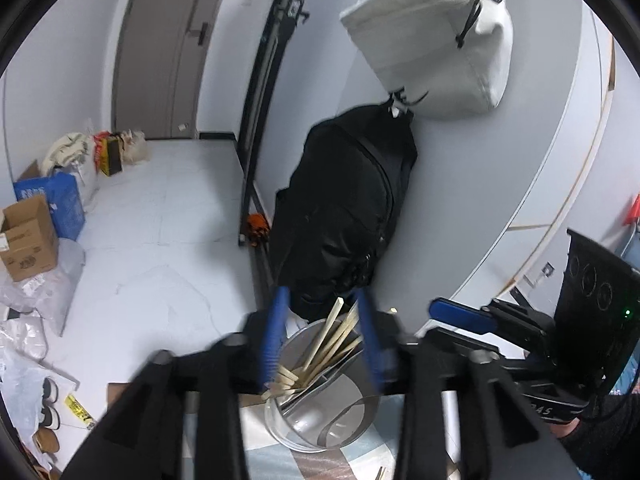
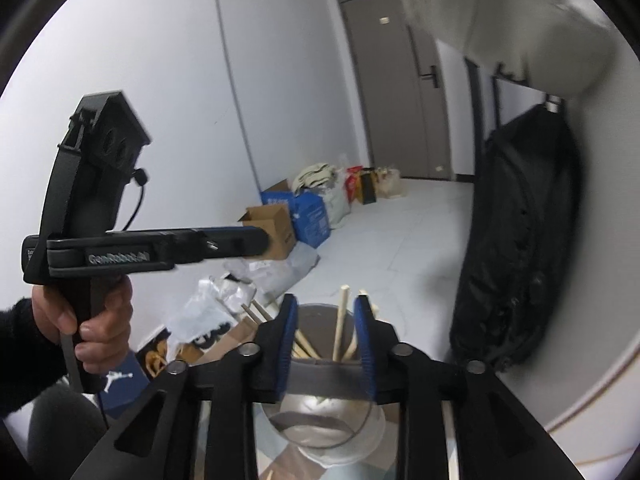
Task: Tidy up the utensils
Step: 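Open the left tool over the holder while the right tool releases its stick, then lower both open tools toward the last two crossed sticks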
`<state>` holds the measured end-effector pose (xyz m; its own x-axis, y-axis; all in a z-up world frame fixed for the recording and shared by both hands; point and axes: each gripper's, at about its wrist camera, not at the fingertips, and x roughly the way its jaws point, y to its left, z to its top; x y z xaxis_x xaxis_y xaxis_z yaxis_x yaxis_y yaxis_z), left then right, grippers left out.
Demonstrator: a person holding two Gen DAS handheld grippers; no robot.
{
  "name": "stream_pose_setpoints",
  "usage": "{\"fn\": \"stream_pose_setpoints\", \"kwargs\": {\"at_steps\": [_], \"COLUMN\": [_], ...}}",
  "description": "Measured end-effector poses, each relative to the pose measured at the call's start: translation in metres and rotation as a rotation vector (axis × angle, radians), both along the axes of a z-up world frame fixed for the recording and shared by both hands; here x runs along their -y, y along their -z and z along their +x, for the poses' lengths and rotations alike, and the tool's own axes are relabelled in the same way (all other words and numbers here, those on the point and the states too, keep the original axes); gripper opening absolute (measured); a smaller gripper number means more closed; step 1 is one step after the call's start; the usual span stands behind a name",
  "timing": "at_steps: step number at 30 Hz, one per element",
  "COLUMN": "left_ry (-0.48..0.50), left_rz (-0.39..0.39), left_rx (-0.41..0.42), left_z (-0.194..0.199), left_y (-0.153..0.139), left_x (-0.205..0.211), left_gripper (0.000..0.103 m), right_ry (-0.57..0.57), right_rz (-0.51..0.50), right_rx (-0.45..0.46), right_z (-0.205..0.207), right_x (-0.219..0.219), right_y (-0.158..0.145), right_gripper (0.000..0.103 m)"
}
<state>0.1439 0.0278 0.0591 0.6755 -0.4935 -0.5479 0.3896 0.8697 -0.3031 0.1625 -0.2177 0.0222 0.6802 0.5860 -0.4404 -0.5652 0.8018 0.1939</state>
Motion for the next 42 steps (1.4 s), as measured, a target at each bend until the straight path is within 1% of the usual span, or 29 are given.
{"fn": "stream_pose_setpoints", "kwargs": {"at_steps": [1, 3, 4, 5, 7, 8, 9, 10, 14, 17, 18, 19, 21, 27, 32, 35, 37, 40, 42], "left_ry": [-0.004, -0.014, -0.019, -0.026, -0.041, -0.044, -0.040, -0.034, -0.048, -0.048, -0.047, -0.045, -0.037, -0.041, 0.009, 0.039, 0.059, 0.085, 0.113], "left_rz": [-0.001, 0.018, 0.027, 0.037, 0.052, 0.057, 0.052, 0.047, 0.049, 0.053, 0.061, 0.064, 0.079, 0.130, 0.202, 0.249, 0.283, 0.344, 0.375], "left_rx": [0.013, 0.015, 0.019, 0.026, 0.036, 0.036, 0.034, 0.031, 0.010, 0.003, -0.002, -0.007, -0.019, -0.077, -0.187, -0.264, -0.306, -0.334, -0.366], "left_z": [-0.007, -0.015, -0.018, -0.023, -0.031, -0.037, -0.040, -0.044, -0.058, -0.072, -0.077, -0.081, -0.089, -0.102, -0.100, -0.098, -0.095, -0.093, -0.092], "left_y": [-0.004, -0.005, -0.005, -0.006, -0.006, -0.006, -0.004, -0.002, 0.005, 0.011, 0.015, 0.019, 0.028, 0.065, 0.108, 0.132, 0.142, 0.153, 0.162], "left_x": [0.000, -0.001, 0.001, 0.003, 0.005, 0.007, 0.007, 0.007, 0.010, 0.016, 0.020, 0.023, 0.029, 0.048, 0.067, 0.079, 0.088, 0.104, 0.115], "left_gripper": [0.041, 0.047, 0.049, 0.050, 0.053, 0.053, 0.053, 0.053, 0.053, 0.054, 0.057, 0.064, 0.066, 0.067, 0.067, 0.067, 0.067, 0.067, 0.067], "right_ry": [0.009, 0.021, 0.023, 0.029, 0.051, 0.063, 0.076, 0.085, 0.111, 0.124, 0.131, 0.142, 0.155, 0.179, 0.203, 0.226, 0.243, 0.281, 0.281], "right_rz": [0.009, 0.025, 0.031, 0.039, 0.054, 0.058, 0.061, 0.065, 0.083, 0.104, 0.107, 0.110, 0.120, 0.152, 0.148, 0.174, 0.200, 0.225, 0.245], "right_rx": [-0.001, 0.002, 0.002, 0.003, 0.008, 0.008, 0.006, 0.004, -0.020, -0.036, -0.035, -0.033, -0.045, -0.099, -0.117, -0.144, -0.157, -0.177, -0.195], "right_z": [-0.005, -0.017, -0.022, -0.027, -0.039, -0.044, -0.048, -0.051, -0.065, -0.076, -0.079, -0.084, -0.090, -0.098, -0.100, -0.099, -0.099, -0.098, -0.096], "right_x": [0.003, 0.011, 0.013, 0.016, 0.020, 0.023, 0.025, 0.028, 0.037, 0.043, 0.045, 0.049, 0.055, 0.072, 0.083, 0.093, 0.101, 0.112, 0.119], "right_y": [-0.002, -0.004, -0.005, -0.006, -0.006, -0.006, -0.005, -0.005, 0.000, 0.004, 0.005, 0.007, 0.012, 0.030, 0.037, 0.042, 0.045, 0.048, 0.050], "right_gripper": [0.044, 0.049, 0.054, 0.057, 0.072, 0.075, 0.081, 0.083, 0.085, 0.092, 0.097, 0.100, 0.100, 0.102, 0.103, 0.103, 0.103, 0.103, 0.103]}}
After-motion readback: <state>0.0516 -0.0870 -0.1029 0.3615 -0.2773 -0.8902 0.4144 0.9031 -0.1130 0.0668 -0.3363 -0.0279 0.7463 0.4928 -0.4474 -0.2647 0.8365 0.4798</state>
